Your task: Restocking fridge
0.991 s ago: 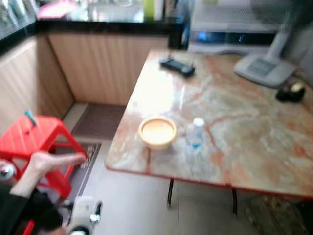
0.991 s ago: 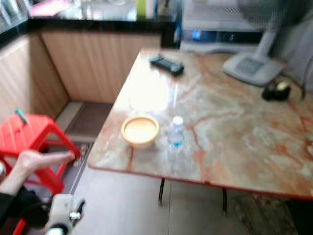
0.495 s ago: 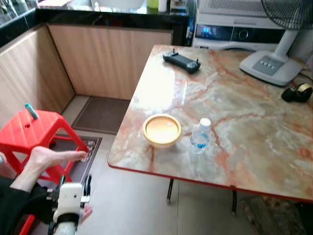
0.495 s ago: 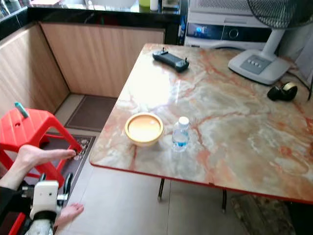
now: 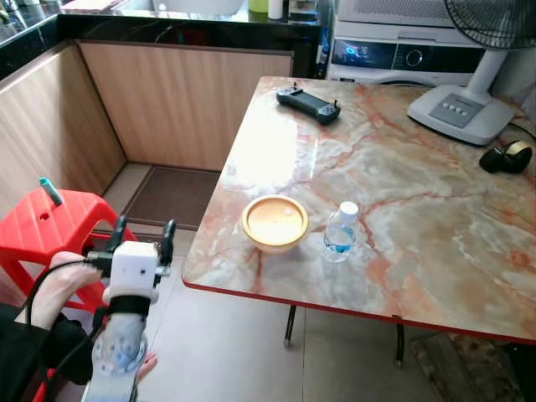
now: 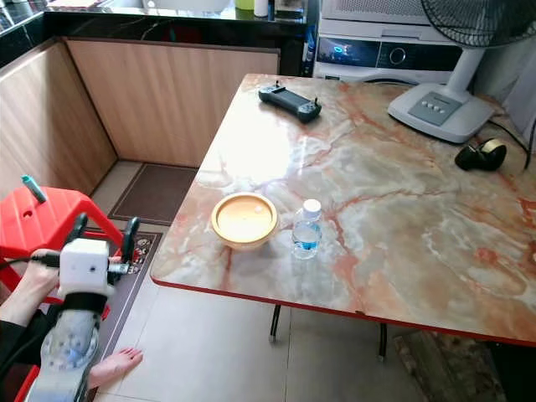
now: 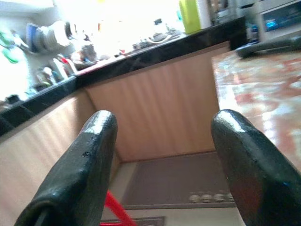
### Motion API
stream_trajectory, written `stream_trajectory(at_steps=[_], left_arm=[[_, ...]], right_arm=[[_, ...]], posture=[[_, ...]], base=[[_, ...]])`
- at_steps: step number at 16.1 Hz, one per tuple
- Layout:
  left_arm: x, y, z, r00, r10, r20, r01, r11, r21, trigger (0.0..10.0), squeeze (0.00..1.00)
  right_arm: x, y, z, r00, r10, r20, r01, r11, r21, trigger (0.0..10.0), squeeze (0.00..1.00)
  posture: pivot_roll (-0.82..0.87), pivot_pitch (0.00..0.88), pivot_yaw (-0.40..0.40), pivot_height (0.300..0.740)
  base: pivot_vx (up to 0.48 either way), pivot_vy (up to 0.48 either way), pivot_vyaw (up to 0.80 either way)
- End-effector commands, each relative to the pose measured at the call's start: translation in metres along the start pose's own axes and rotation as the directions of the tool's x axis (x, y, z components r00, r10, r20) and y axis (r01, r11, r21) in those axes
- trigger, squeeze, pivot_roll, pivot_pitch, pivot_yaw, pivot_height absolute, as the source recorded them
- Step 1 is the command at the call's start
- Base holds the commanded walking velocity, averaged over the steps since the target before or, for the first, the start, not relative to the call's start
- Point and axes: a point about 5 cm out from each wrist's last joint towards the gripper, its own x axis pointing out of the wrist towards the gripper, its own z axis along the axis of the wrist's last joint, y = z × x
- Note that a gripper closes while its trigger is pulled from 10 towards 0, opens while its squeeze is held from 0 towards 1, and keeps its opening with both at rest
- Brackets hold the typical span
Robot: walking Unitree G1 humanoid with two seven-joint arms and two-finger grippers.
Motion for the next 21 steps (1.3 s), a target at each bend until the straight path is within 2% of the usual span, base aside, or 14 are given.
stream_trajectory(at_steps=[1,2,3,4,7,14,17,21], left_arm=[[0.006,-0.008,0.009,0.999,-0.039,0.006,0.039,0.997,-0.060,10.0,0.00],[0.009,-0.012,0.012,0.999,-0.047,-0.003,0.047,0.989,-0.138,10.0,0.00],[0.012,-0.021,0.018,0.994,-0.104,-0.017,0.096,0.963,-0.250,10.0,0.00],[0.014,-0.030,0.023,0.987,-0.157,-0.020,0.142,0.934,-0.329,10.0,0.00],[0.012,-0.033,0.021,0.982,-0.184,-0.042,0.159,0.925,-0.345,10.0,0.00],[0.014,-0.032,0.024,0.971,-0.233,-0.059,0.199,0.916,-0.348,10.0,0.00],[0.014,-0.034,0.027,0.965,-0.256,-0.053,0.223,0.912,-0.344,10.0,0.00],[0.013,-0.037,0.032,0.963,-0.269,-0.027,0.241,0.900,-0.364,10.0,0.00]], right_arm=[[-0.002,-0.003,-0.001,1.000,-0.006,-0.008,0.006,1.000,-0.003,10.0,0.00],[-0.002,-0.004,-0.001,1.000,-0.006,-0.008,0.006,1.000,-0.005,10.0,0.00],[-0.002,-0.004,-0.001,1.000,-0.007,-0.006,0.007,1.000,-0.005,10.0,0.00],[-0.002,-0.005,-0.001,1.000,-0.008,-0.005,0.008,1.000,-0.004,10.0,0.00],[-0.002,-0.005,0.000,1.000,-0.010,0.000,0.010,1.000,0.000,10.0,0.00],[-0.002,-0.004,-0.001,1.000,-0.007,-0.002,0.007,1.000,0.000,10.0,0.00],[-0.002,-0.004,-0.001,1.000,-0.003,-0.005,0.003,1.000,-0.008,10.0,0.00],[-0.002,-0.004,-0.001,1.000,0.003,-0.010,-0.003,1.000,-0.015,10.0,0.00]], posture=[[0.12,0.099,-0.038,0.740],[0.12,0.101,-0.040,0.740],[0.12,0.101,-0.040,0.740],[0.12,0.104,-0.042,0.740],[0.12,0.103,-0.043,0.740],[0.11,0.093,-0.033,0.740],[0.11,0.086,-0.030,0.740],[0.11,0.087,-0.031,0.740]], base=[[0.000,0.000,0.00],[0.000,0.000,0.00],[0.000,0.000,0.00],[0.000,0.000,0.00],[0.000,0.000,0.00],[0.299,0.000,0.00],[0.326,0.000,0.00],[0.000,0.000,0.00]])
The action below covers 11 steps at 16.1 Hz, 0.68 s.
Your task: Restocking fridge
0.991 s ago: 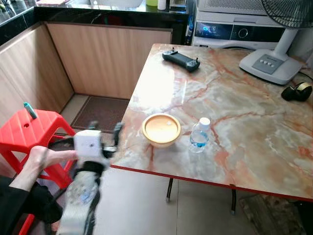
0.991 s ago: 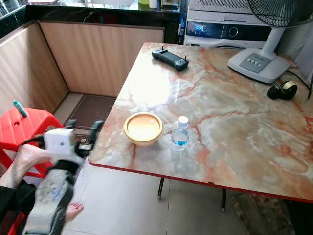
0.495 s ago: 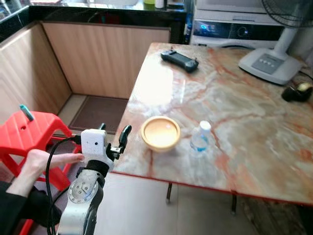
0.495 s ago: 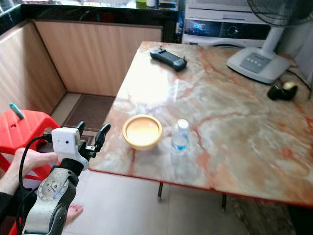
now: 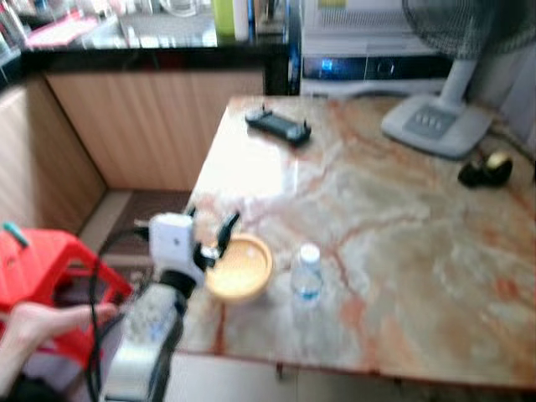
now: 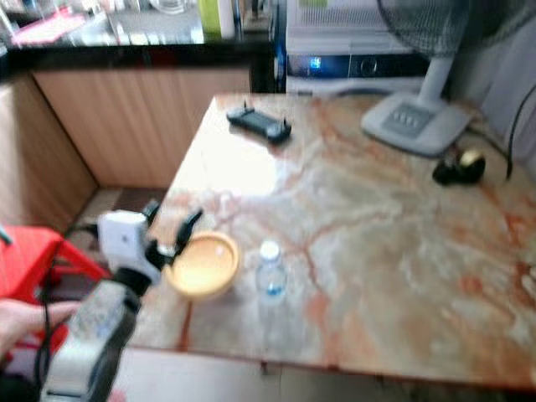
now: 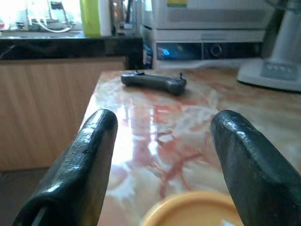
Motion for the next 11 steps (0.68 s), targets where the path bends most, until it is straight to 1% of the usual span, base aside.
stream_trajectory(at_steps=[1,3,4,6,7,8,9,10,11], left_arm=[[-0.003,0.003,-0.003,1.000,0.019,-0.016,-0.019,1.000,-0.018,10.0,0.00],[-0.006,0.005,-0.002,0.998,0.067,-0.009,-0.067,0.997,-0.030,10.0,0.00],[-0.007,0.010,-0.002,0.993,0.114,-0.010,-0.115,0.989,-0.091,10.0,0.00],[-0.009,0.022,0.001,0.979,0.205,0.002,-0.200,0.957,-0.212,10.0,0.00],[-0.010,0.027,0.000,0.971,0.238,-0.002,-0.232,0.946,-0.228,10.0,0.00],[-0.012,0.030,-0.002,0.968,0.253,-0.012,-0.247,0.934,-0.260,10.0,0.73],[-0.014,0.032,-0.004,0.966,0.258,-0.023,-0.254,0.923,-0.289,10.0,1.00],[-0.016,0.035,-0.008,0.964,0.261,-0.041,-0.260,0.908,-0.329,10.0,1.00],[-0.017,0.036,-0.011,0.966,0.254,-0.053,-0.256,0.906,-0.337,10.0,1.00]], right_arm=[[-0.002,-0.001,-0.005,1.000,0.000,-0.014,0.000,1.000,-0.003,10.0,0.00],[-0.002,-0.001,-0.005,1.000,0.001,-0.015,-0.001,1.000,-0.005,10.0,0.00],[-0.002,-0.001,-0.005,1.000,0.003,-0.016,-0.003,1.000,-0.007,10.0,0.00],[-0.002,-0.001,-0.005,1.000,0.006,-0.017,-0.007,1.000,-0.010,10.0,0.00],[-0.002,0.000,-0.005,1.000,0.008,-0.017,-0.008,1.000,-0.014,10.0,0.00],[-0.002,0.000,-0.005,1.000,0.011,-0.019,-0.011,1.000,-0.021,10.0,0.00],[-0.002,0.000,-0.005,1.000,0.011,-0.018,-0.011,1.000,-0.020,10.0,0.00],[-0.002,0.000,-0.005,1.000,0.011,-0.017,-0.012,1.000,-0.019,10.0,0.00],[-0.002,0.000,-0.005,1.000,0.012,-0.017,-0.012,1.000,-0.019,10.0,0.00]], posture=[[0.11,0.087,-0.031,0.740],[0.12,0.093,-0.033,0.740],[0.12,0.099,-0.035,0.740],[0.13,0.102,-0.035,0.740],[0.13,0.107,-0.031,0.740],[0.13,0.110,-0.031,0.740],[0.13,0.112,-0.029,0.740],[0.13,0.113,-0.029,0.740],[0.13,0.114,-0.031,0.740]], base=[[0.000,0.000,0.00],[0.000,0.000,0.00],[0.000,0.000,0.00],[0.000,0.000,0.00],[0.000,0.000,0.00],[0.000,0.000,0.00],[0.000,0.000,0.00],[0.000,0.000,0.00],[0.000,0.000,0.00]])
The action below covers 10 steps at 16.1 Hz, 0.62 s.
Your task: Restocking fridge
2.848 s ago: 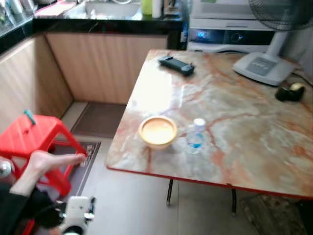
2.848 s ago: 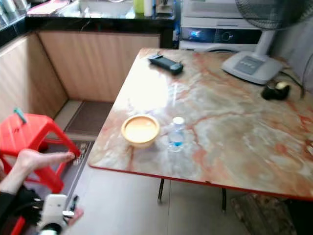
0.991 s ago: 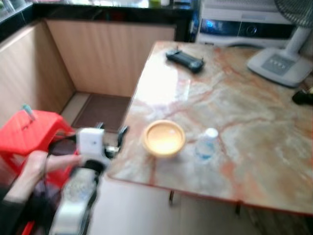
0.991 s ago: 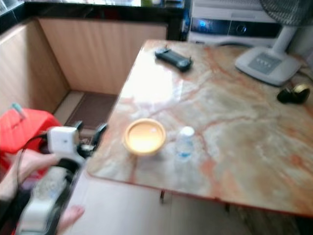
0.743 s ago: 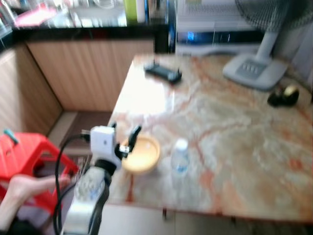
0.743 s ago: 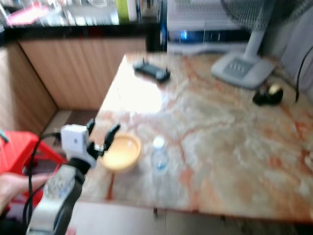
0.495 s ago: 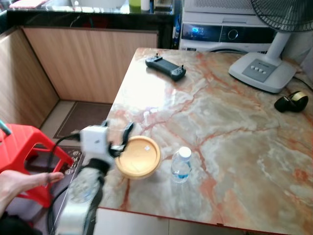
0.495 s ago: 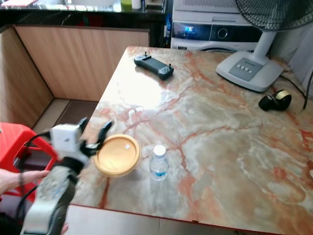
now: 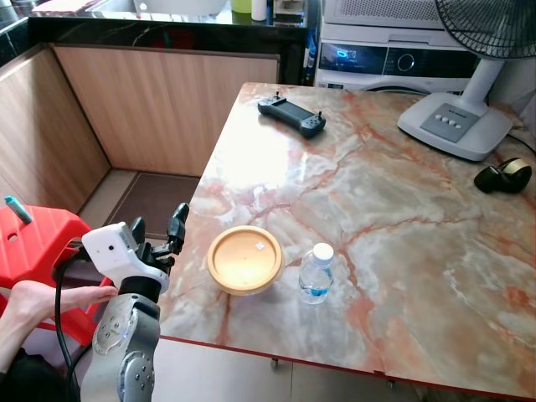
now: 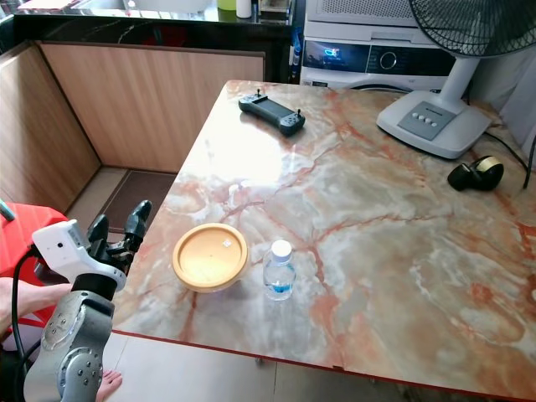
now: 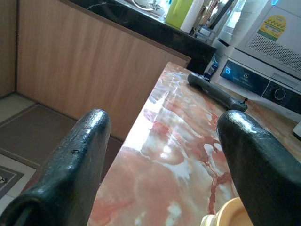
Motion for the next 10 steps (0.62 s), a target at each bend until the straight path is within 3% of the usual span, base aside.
stream_trajectory(at_steps=[1,6,10], left_arm=[[-0.002,0.002,-0.006,0.999,-0.008,-0.038,0.008,1.000,-0.013,10.0,1.00],[0.003,-0.011,-0.017,0.985,-0.132,-0.108,0.124,0.989,-0.074,10.0,1.00],[0.000,-0.005,-0.028,0.975,-0.149,-0.163,0.135,0.987,-0.092,10.0,1.00]], right_arm=[[-0.002,-0.001,-0.004,1.000,-0.004,-0.011,0.004,1.000,0.006,10.0,0.00],[-0.001,-0.002,-0.002,1.000,-0.005,-0.008,0.005,1.000,-0.008,10.0,0.00],[-0.001,-0.002,-0.001,1.000,-0.003,-0.007,0.003,1.000,-0.019,10.0,0.00]], posture=[[0.13,0.116,-0.032,0.740],[0.13,0.117,-0.041,0.740],[0.12,0.118,-0.041,0.740]], base=[[0.000,0.000,0.00],[0.000,0.000,0.00],[0.000,0.000,0.00]])
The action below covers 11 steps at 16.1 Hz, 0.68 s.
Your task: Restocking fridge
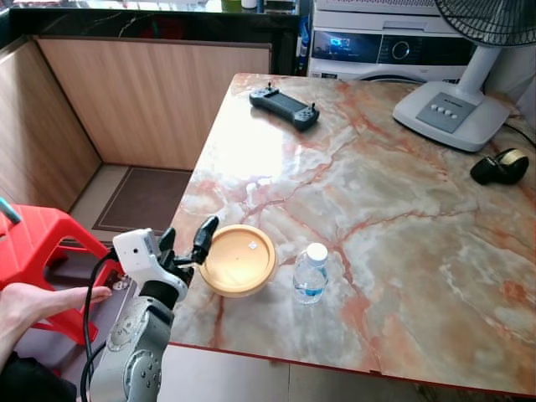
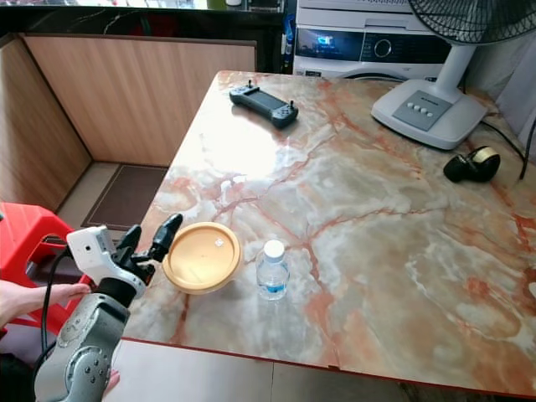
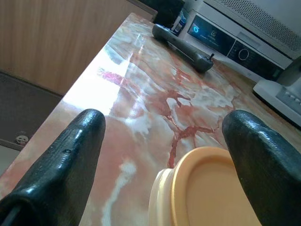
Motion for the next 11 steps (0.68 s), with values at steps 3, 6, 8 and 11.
stream_trajectory(at_steps=[3,6,8,11], left_arm=[[-0.006,0.006,-0.009,0.999,-0.011,-0.047,0.007,0.998,-0.068,10.0,0.00],[-0.007,0.009,-0.016,0.998,-0.010,-0.060,0.002,0.992,-0.126,10.0,0.00],[-0.006,0.010,-0.019,0.998,-0.020,-0.061,0.010,0.987,-0.160,10.0,0.00],[-0.003,0.010,-0.021,0.997,-0.048,-0.062,0.034,0.978,-0.206,10.0,0.00]], right_arm=[[-0.002,-0.003,-0.004,1.000,-0.009,-0.012,0.009,1.000,-0.007,10.0,0.00],[-0.002,-0.003,-0.004,1.000,-0.009,-0.009,0.009,1.000,-0.017,10.0,0.00],[-0.002,-0.003,-0.003,1.000,-0.009,-0.007,0.009,1.000,-0.015,10.0,0.00],[-0.002,-0.003,-0.003,1.000,-0.007,-0.005,0.007,1.000,-0.022,10.0,0.00]], posture=[[0.13,0.119,-0.042,0.740],[0.12,0.120,-0.046,0.740],[0.12,0.120,-0.046,0.740],[0.12,0.119,-0.047,0.740]], base=[[0.000,0.000,0.00],[0.000,0.000,0.00],[0.000,0.000,0.00],[0.000,0.000,0.00]])
